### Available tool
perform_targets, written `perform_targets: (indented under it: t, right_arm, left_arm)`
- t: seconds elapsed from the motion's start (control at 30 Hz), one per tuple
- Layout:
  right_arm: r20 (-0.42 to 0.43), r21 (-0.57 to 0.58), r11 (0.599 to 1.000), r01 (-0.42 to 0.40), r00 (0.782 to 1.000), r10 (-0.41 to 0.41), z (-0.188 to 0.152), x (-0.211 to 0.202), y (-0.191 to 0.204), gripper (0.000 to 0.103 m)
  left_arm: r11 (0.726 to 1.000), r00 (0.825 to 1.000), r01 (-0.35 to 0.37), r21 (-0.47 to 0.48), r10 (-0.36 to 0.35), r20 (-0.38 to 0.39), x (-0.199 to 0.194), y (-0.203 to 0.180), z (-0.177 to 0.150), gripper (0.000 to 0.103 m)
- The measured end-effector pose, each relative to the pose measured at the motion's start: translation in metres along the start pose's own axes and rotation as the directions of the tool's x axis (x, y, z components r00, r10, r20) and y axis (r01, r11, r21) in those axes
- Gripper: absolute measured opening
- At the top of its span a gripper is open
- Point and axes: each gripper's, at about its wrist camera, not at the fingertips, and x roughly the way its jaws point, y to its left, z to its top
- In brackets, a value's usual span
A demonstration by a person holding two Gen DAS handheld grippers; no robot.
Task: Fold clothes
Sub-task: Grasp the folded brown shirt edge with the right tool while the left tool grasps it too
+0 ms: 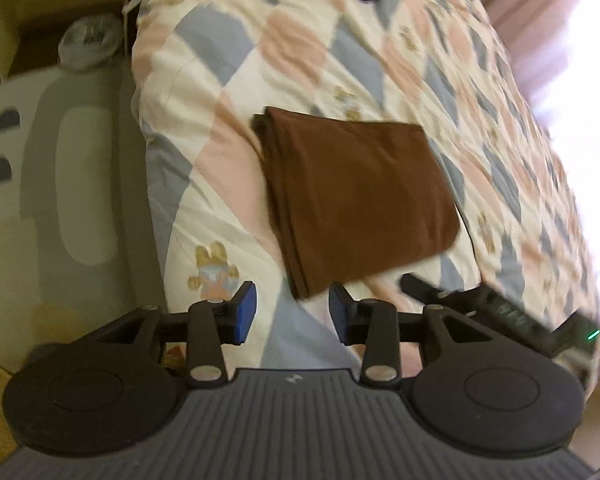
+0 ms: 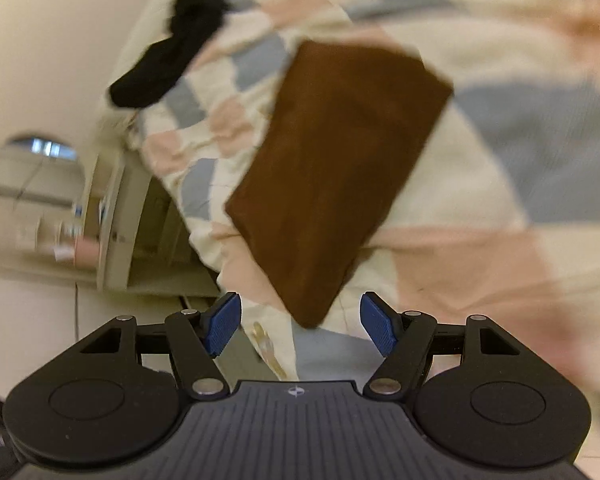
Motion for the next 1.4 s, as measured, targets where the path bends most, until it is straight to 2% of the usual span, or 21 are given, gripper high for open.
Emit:
perform_targets:
  t: [0.2, 0.27, 0.43, 0.53, 0.63, 0.73, 0.8, 0.87, 0.93, 1.13, 1.2, 1.27, 1.4]
  right_arm:
    - [0.011, 0.115, 0.992, 0.051, 0.999, -0.053, 0.0, 0.073, -0.021, 0.067]
    - [0.032, 0.154, 0.988, 0.026, 0.999, -0.032, -0.003, 0.083, -0.027, 0.05]
    - [0.088, 0.214, 0.977, -0.027, 0.996, 0.008, -0.002, 0.091, -0.034, 0.051]
    - [0.113, 0.256, 0.966, -0.046, 0.993, 0.018, 0.001, 0.09, -0.037, 0.052]
    - [0.112, 0.301, 0.951, -0.075, 0.993, 0.043, 0.005, 0.089, -0.039, 0.034]
    - [0.116, 0.351, 0.928, -0.126, 0.989, 0.09, 0.006, 0.083, -0.043, 0.031]
    - [0.118, 0.368, 0.919, -0.141, 0.987, 0.105, 0.006, 0.078, -0.04, 0.031]
    - [0.122, 0.384, 0.91, -0.158, 0.985, 0.12, 0.008, 0.075, -0.037, 0.03]
    - [0.133, 0.407, 0.895, -0.184, 0.981, 0.141, 0.011, 0.072, -0.034, 0.03]
    - [0.161, 0.474, 0.843, -0.253, 0.967, 0.199, 0.023, 0.07, -0.025, 0.03]
    - [0.158, 0.481, 0.838, -0.257, 0.966, 0.206, 0.025, 0.07, -0.025, 0.03]
    - [0.15, 0.481, 0.839, -0.255, 0.966, 0.208, 0.027, 0.071, -0.027, 0.03]
    - [0.118, 0.467, 0.855, -0.227, 0.974, 0.194, 0.03, 0.073, -0.028, 0.031]
  left_arm:
    - [0.992, 0.993, 0.088, -0.09, -0.094, -0.067, 0.051, 0.027, 0.04, 0.037]
    - [0.989, 0.988, 0.108, -0.097, -0.118, -0.098, 0.069, 0.03, 0.052, 0.037]
    - [0.979, 0.963, 0.182, -0.094, -0.197, -0.186, 0.107, 0.032, 0.082, 0.037]
    - [0.976, 0.948, 0.197, -0.09, -0.213, -0.238, 0.128, 0.033, 0.091, 0.037]
    - [0.959, 0.924, 0.236, -0.157, -0.272, -0.27, 0.141, 0.041, 0.093, 0.04]
    - [0.917, 0.897, 0.297, -0.266, -0.363, -0.252, 0.148, 0.052, 0.092, 0.046]
    - [0.892, 0.88, 0.326, -0.314, -0.407, -0.243, 0.155, 0.055, 0.093, 0.062]
    - [0.897, 0.884, 0.303, -0.323, -0.391, -0.257, 0.163, 0.054, 0.093, 0.062]
    - [0.883, 0.875, 0.306, -0.357, -0.408, -0.26, 0.168, 0.057, 0.091, 0.062]
    - [0.811, 0.862, 0.355, -0.465, -0.476, -0.173, 0.176, 0.067, 0.092, 0.063]
    - [0.79, 0.86, 0.378, -0.482, -0.492, -0.132, 0.188, 0.068, 0.097, 0.063]
    - [0.785, 0.86, 0.388, -0.483, -0.496, -0.115, 0.199, 0.065, 0.099, 0.06]
    - [0.817, 0.871, 0.389, -0.425, -0.476, -0.12, 0.206, 0.058, 0.101, 0.036]
